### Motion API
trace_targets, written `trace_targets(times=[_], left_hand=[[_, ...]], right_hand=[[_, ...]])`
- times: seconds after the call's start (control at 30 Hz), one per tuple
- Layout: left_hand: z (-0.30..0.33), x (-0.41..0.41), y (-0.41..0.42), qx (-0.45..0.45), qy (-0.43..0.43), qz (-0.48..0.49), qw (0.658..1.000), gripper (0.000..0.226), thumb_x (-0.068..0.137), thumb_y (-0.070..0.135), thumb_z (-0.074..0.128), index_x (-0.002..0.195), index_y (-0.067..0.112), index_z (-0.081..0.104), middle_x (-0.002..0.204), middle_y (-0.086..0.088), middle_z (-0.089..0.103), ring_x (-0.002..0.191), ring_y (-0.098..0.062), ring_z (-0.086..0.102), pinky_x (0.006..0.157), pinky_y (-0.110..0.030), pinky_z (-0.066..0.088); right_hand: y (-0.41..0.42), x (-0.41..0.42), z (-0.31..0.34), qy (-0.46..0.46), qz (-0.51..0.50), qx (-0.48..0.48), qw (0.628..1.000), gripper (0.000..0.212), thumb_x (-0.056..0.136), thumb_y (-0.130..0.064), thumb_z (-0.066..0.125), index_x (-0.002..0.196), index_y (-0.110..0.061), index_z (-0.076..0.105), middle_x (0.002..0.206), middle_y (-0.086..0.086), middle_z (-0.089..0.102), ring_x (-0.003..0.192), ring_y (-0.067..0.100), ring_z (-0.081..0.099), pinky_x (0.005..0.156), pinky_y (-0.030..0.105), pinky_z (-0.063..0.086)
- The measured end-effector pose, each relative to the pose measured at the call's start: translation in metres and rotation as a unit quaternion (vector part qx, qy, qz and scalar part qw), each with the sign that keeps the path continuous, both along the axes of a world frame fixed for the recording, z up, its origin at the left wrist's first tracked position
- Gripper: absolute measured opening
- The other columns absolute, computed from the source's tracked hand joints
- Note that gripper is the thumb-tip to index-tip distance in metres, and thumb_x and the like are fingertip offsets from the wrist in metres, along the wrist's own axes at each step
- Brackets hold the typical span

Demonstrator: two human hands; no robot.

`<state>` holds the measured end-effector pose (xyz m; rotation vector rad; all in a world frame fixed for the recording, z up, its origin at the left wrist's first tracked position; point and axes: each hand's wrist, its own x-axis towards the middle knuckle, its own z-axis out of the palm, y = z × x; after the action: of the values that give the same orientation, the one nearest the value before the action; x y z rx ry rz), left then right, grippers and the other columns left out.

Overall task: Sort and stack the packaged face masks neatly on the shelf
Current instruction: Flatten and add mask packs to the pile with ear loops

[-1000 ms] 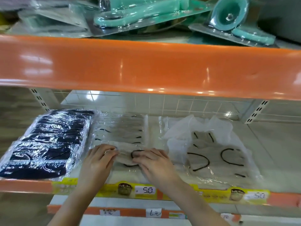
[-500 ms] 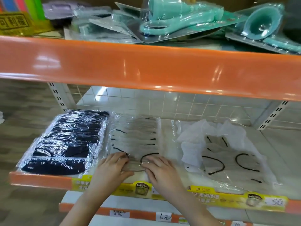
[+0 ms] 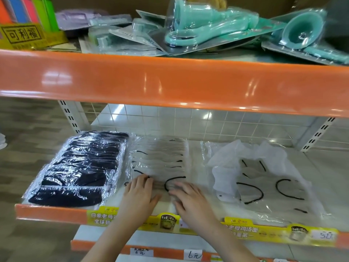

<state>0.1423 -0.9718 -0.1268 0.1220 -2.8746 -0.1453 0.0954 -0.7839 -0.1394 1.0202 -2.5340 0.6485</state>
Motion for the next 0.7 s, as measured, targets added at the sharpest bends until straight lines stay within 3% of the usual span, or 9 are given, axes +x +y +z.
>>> trace_targets(times=[0.2,0.27,0.4,0.53,0.6,0.7], left_hand=[[-0.004,-0.004,0.002,0.022,0.012,0.004,1.000,0.046,0.076,0.048,0.045,0.106,0.013,0.052,0.114,-0.016,0.063,0.096,-0.036,0.064,0.079,-0.045,0.054],[-0.004,-0.006,0.003,0.026,0.005,0.013,1.000,0.047,0.076,0.047,0.044,0.104,0.010,0.057,0.115,-0.018,0.063,0.096,-0.038,0.064,0.079,-0.047,0.054],[-0.004,-0.010,0.004,0.012,-0.006,0.026,1.000,0.048,0.078,0.046,0.043,0.100,0.008,0.064,0.115,-0.019,0.063,0.098,-0.038,0.064,0.080,-0.049,0.053],[-0.003,-0.013,0.007,0.012,-0.008,0.039,0.999,0.048,0.078,0.043,0.041,0.098,0.007,0.065,0.112,-0.018,0.064,0.097,-0.039,0.064,0.077,-0.049,0.054],[-0.001,-0.012,0.015,0.019,0.015,0.036,0.999,0.045,0.079,0.037,0.039,0.098,0.005,0.066,0.109,-0.016,0.065,0.096,-0.038,0.064,0.074,-0.047,0.054],[0.004,-0.009,0.035,0.033,0.071,0.022,0.997,0.035,0.080,0.027,0.040,0.094,0.007,0.065,0.102,-0.010,0.066,0.092,-0.034,0.065,0.066,-0.041,0.053]], right_hand=[[-0.004,-0.006,0.006,-0.061,0.004,0.039,0.997,0.042,0.082,-0.034,0.042,0.115,-0.023,0.065,0.122,-0.003,0.057,0.115,0.017,0.051,0.091,0.034,0.049],[-0.005,-0.005,0.007,-0.079,0.004,0.044,0.996,0.042,0.085,-0.033,0.042,0.120,-0.021,0.063,0.127,-0.002,0.054,0.119,0.020,0.051,0.095,0.036,0.047],[-0.005,-0.003,0.008,-0.075,-0.009,0.046,0.996,0.042,0.082,-0.033,0.039,0.113,-0.025,0.066,0.122,-0.005,0.057,0.112,0.016,0.057,0.087,0.031,0.052],[-0.004,-0.005,0.010,-0.108,0.015,0.048,0.993,0.043,0.090,-0.029,0.039,0.126,-0.019,0.059,0.134,0.000,0.050,0.127,0.021,0.045,0.102,0.038,0.042],[-0.003,-0.007,0.012,-0.127,0.022,0.039,0.991,0.040,0.094,-0.027,0.042,0.130,-0.019,0.057,0.139,-0.001,0.047,0.131,0.021,0.039,0.106,0.037,0.036],[0.003,-0.006,0.016,-0.119,0.015,0.000,0.993,0.037,0.091,-0.031,0.039,0.119,-0.024,0.062,0.128,-0.007,0.053,0.120,0.018,0.048,0.099,0.036,0.044]])
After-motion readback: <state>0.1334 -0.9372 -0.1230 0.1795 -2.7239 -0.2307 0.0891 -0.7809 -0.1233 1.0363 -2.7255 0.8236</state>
